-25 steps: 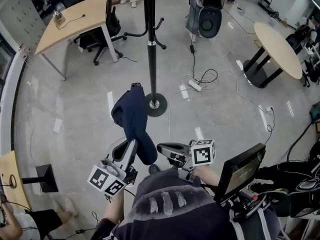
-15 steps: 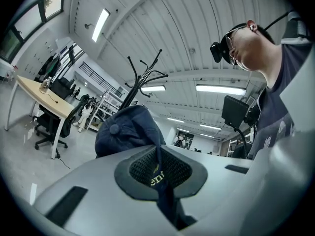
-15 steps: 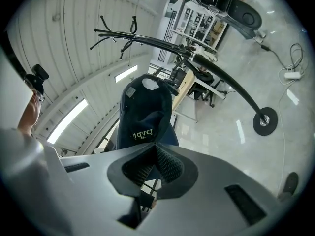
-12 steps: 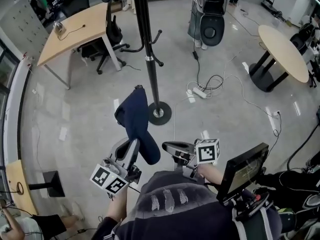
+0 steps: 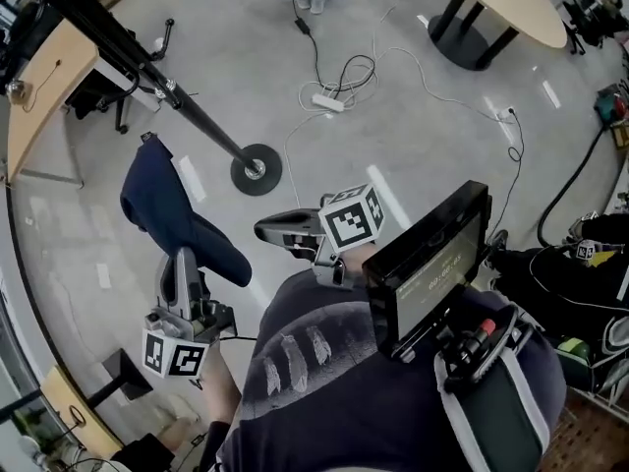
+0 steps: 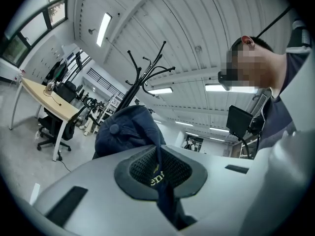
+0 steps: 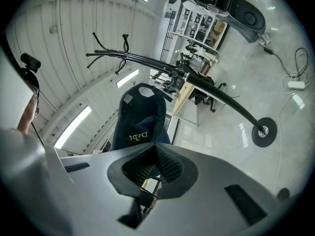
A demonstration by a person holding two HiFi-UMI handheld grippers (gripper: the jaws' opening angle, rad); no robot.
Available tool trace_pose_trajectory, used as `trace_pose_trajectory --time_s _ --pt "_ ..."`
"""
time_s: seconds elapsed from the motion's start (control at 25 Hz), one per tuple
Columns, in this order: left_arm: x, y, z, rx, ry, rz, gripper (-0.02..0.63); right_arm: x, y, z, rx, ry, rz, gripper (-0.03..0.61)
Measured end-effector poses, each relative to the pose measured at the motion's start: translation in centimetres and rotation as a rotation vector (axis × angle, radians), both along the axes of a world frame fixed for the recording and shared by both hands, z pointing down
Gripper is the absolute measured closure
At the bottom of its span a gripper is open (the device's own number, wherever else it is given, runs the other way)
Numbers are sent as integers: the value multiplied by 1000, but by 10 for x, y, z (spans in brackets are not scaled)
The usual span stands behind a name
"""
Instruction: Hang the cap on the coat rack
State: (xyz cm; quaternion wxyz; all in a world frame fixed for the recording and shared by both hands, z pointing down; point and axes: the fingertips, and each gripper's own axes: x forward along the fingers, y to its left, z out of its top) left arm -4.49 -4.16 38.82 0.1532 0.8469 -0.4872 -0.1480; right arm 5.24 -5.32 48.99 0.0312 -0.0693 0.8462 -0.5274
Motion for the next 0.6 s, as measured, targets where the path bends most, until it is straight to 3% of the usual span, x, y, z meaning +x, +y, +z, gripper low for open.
trace_pose_trajectory --time_s 0.28,0.4,0.6 --pt "2 -41 -25 12 -27 -20 589 17 -38 -8 -27 -22 4 574" --pt "-30 -47 -38 35 -46 -34 589 -6 -43 -9 -58 -19 27 574" --pt "-90 -60 -46 111 -44 -45 589 -60 -63 -14 2 12 1 574"
